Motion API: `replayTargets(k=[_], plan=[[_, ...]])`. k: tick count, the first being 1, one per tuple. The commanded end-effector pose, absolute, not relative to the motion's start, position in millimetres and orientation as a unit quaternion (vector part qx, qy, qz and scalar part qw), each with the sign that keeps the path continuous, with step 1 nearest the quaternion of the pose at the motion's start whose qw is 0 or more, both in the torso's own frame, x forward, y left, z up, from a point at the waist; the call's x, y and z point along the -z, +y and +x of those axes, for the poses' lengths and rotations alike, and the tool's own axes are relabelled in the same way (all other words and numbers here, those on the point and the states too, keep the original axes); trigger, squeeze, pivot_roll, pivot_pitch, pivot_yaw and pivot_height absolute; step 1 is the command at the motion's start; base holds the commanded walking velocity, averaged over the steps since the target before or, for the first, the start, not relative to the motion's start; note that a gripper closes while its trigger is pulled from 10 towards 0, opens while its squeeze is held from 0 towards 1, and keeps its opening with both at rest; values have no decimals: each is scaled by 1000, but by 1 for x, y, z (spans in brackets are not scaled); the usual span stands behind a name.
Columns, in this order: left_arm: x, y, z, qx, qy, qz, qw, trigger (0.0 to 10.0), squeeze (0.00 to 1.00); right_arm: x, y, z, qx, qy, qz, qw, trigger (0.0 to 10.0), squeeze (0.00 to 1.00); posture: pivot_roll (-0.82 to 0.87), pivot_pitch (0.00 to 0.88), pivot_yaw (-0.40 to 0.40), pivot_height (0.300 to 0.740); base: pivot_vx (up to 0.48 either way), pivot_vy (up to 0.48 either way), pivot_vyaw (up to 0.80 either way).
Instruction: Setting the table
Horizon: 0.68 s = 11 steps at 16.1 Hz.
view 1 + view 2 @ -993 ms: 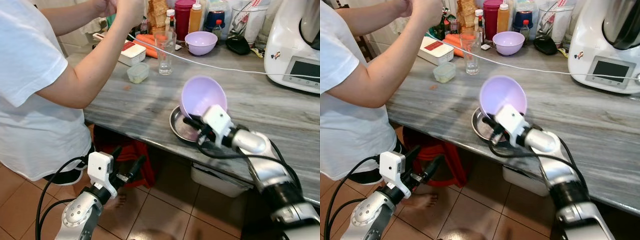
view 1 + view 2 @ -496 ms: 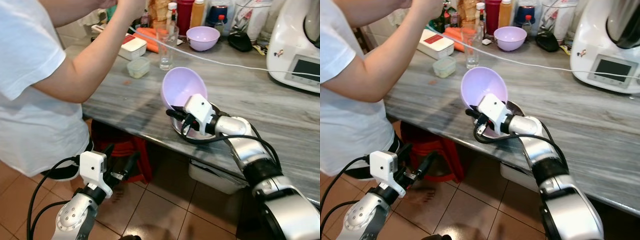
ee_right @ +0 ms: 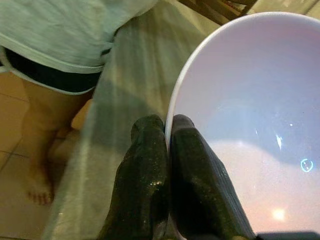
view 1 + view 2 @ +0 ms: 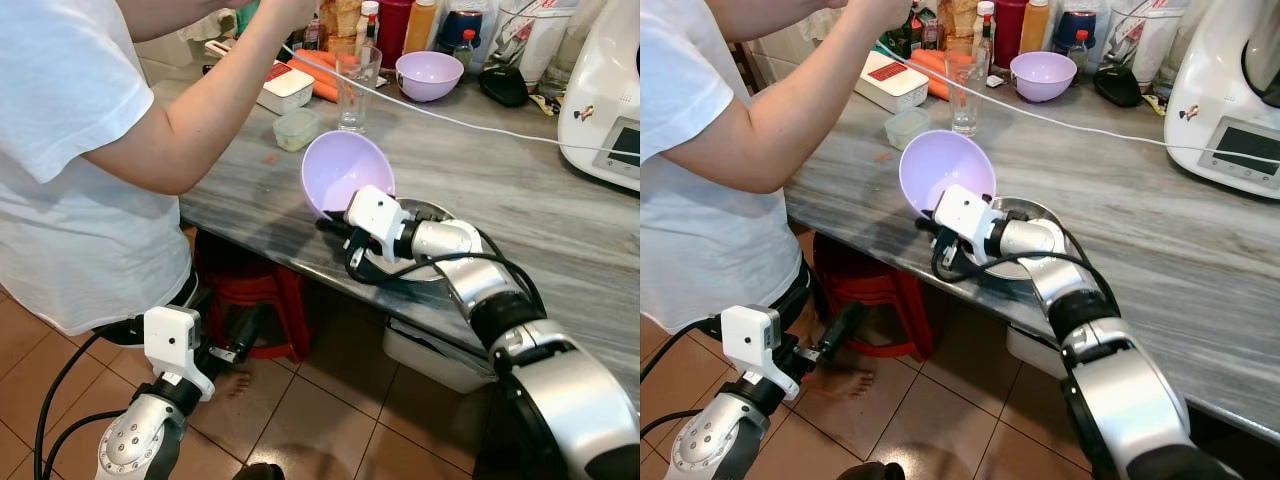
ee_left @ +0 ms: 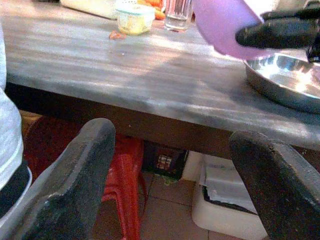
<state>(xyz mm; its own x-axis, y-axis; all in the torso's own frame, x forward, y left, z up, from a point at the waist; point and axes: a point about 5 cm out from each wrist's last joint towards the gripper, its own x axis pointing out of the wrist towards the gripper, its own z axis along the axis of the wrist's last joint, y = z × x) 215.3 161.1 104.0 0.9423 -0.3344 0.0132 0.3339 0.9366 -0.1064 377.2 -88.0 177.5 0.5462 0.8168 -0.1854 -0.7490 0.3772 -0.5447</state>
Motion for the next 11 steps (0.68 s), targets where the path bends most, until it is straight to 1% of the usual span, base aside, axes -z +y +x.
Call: replayTargets(k=[1,2,3,4,11], plan=[[-106,161,211,172,9,-46,984,10000,0,-182,-89,381,-459,-63,-317,827,10000,0,146,145,24,740,0,0,0],[-105,161,211,173,10,-46,984,10000,0,-181,-90,382,-453,-60,-321,829,10000,357,146,145,27,740,0,0,0],[-105,160,211,175,11,-46,983,10000,0,-181,-92,384,-442,-59,-326,833,10000,655,146,145,28,740,0,0,0],[-105,159,211,176,11,-46,983,10000,0,-181,-94,384,-436,-58,-329,836,10000,1000,148,144,28,740,0,0,0],[-105,160,212,177,15,-44,983,10000,0,-177,-96,385,-417,-58,-355,835,10000,1000,150,145,31,740,0,0,0]])
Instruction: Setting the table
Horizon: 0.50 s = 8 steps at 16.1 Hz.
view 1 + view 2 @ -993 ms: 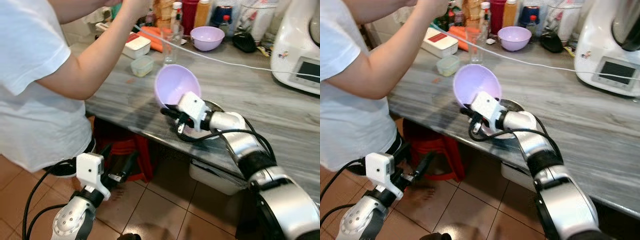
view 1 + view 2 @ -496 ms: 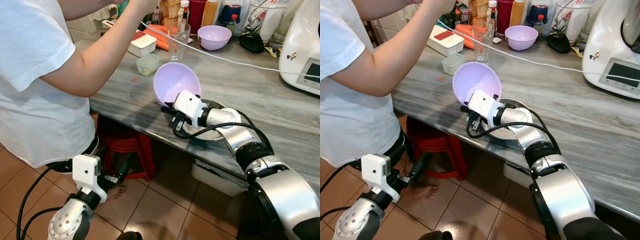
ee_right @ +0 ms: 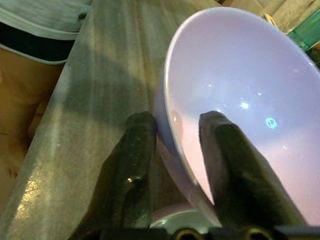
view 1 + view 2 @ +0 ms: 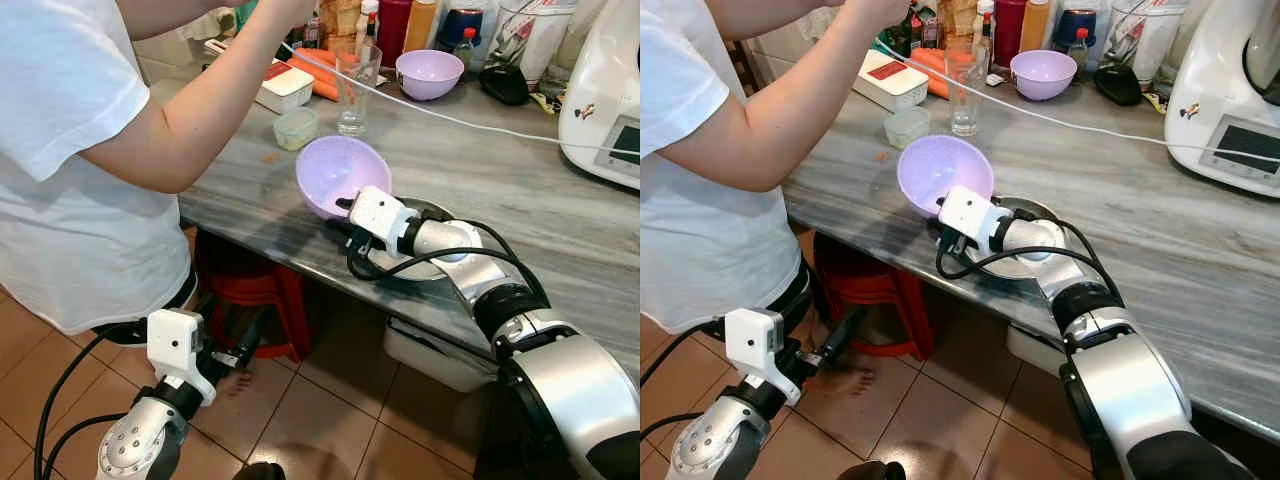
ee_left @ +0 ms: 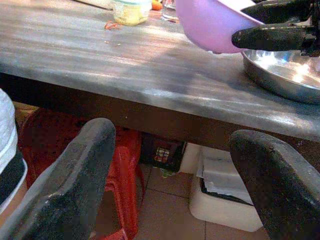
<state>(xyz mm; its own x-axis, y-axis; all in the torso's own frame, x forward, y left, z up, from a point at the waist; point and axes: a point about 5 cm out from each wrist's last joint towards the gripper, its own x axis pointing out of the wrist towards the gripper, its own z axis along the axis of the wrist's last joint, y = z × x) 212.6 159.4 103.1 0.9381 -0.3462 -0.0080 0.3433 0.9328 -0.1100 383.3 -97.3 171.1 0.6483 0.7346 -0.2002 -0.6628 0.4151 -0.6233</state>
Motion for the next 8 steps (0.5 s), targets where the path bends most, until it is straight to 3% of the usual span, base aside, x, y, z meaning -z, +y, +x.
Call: replayTargets(k=[1,8], plan=[[-105,160,212,177,16,-44,983,10000,0,-177,-97,386,-413,-57,-360,835,10000,1000,151,145,31,740,0,0,0],[-102,162,210,172,23,-42,984,10000,0,-175,-102,391,-364,-47,-395,842,10000,1000,159,140,32,740,0,0,0]])
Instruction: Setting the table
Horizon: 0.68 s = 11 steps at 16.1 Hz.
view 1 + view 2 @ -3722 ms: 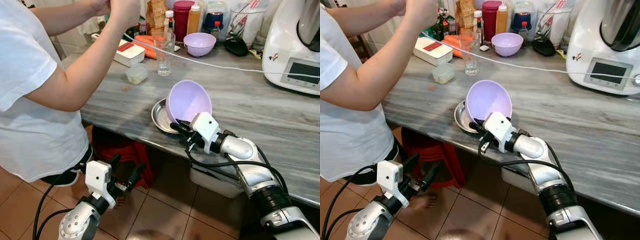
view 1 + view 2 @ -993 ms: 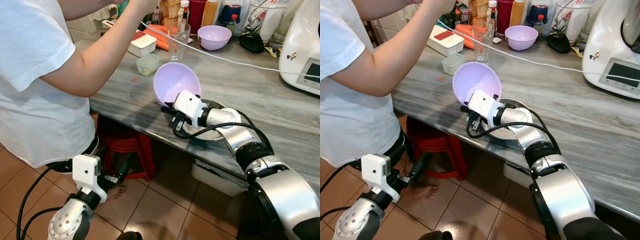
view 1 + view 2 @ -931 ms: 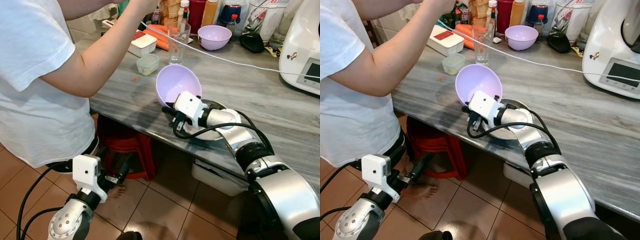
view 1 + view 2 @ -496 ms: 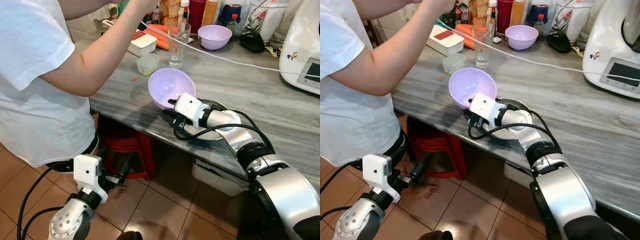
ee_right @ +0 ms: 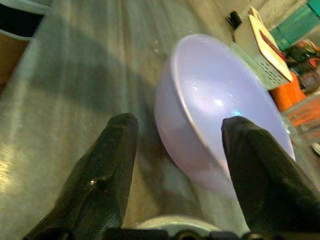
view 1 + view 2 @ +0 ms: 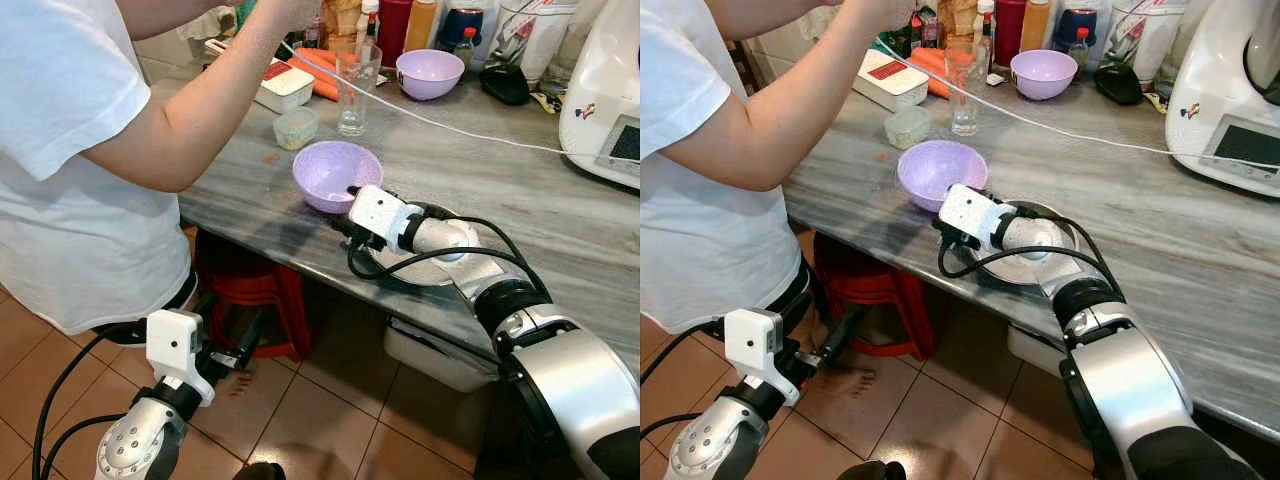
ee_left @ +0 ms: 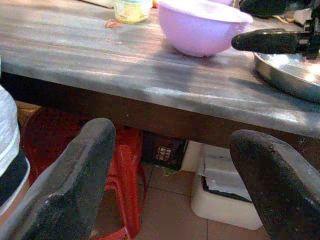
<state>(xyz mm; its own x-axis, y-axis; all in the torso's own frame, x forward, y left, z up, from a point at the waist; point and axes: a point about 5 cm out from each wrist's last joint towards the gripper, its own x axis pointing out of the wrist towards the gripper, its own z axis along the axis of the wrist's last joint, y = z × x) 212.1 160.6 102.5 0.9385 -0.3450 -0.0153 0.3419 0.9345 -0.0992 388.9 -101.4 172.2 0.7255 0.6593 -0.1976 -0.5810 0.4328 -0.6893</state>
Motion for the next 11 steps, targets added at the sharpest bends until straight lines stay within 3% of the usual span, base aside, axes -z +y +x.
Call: replayTargets(k=[1,11], plan=[[-102,162,211,173,22,-42,984,10000,0,-175,-103,391,-356,-48,-393,847,10000,1000,156,136,35,740,0,0,0],[-103,147,236,204,1,-55,977,10000,0,-192,-138,388,-266,-132,-235,925,10000,1000,32,69,63,740,0,0,0]])
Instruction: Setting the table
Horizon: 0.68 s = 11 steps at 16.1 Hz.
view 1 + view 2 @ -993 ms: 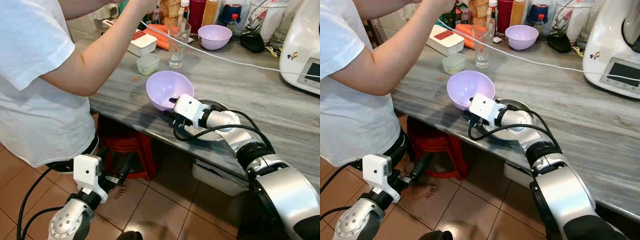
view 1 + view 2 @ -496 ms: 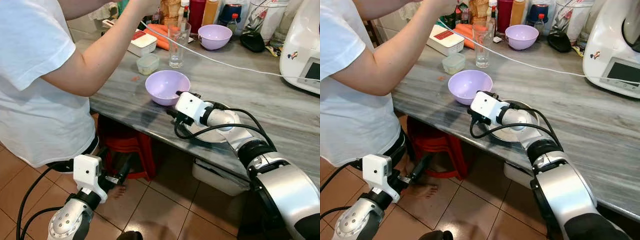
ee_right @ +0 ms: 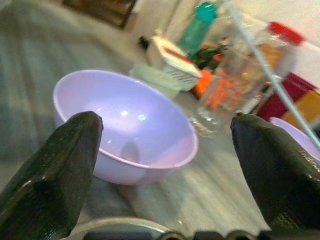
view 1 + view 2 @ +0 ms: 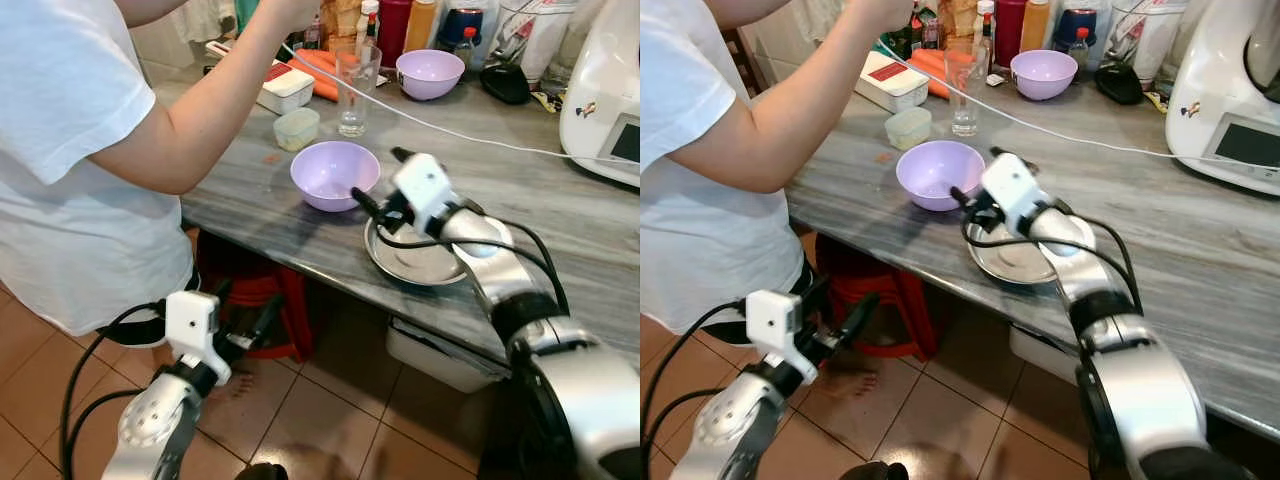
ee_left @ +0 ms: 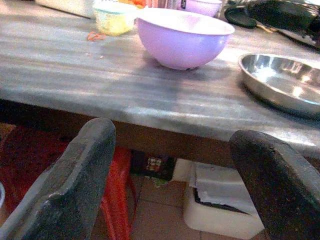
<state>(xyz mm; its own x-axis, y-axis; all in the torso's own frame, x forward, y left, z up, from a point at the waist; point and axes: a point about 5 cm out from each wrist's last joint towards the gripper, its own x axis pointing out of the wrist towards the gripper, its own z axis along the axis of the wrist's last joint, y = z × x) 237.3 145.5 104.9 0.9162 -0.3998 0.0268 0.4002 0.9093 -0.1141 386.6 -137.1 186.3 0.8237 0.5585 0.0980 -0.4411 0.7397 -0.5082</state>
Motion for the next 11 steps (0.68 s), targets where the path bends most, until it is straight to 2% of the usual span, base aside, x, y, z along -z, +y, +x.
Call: replayTargets(k=[1,3,7,11], plan=[[-103,145,239,206,-1,-57,977,10000,0,-190,-141,385,-259,-136,-231,928,10000,1000,28,68,64,740,0,0,0],[-106,143,243,212,-10,-61,975,10000,0,-182,-150,377,-234,-143,-233,933,10000,1000,-10,64,75,740,0,0,0],[-115,136,249,244,-31,-82,966,10000,0,-161,-181,361,-133,-93,-177,971,10000,1000,-48,60,85,740,0,0,0],[-112,128,248,279,-19,-94,956,10000,0,-152,-188,356,-97,-44,-151,983,10000,1000,-58,58,92,740,0,0,0]])
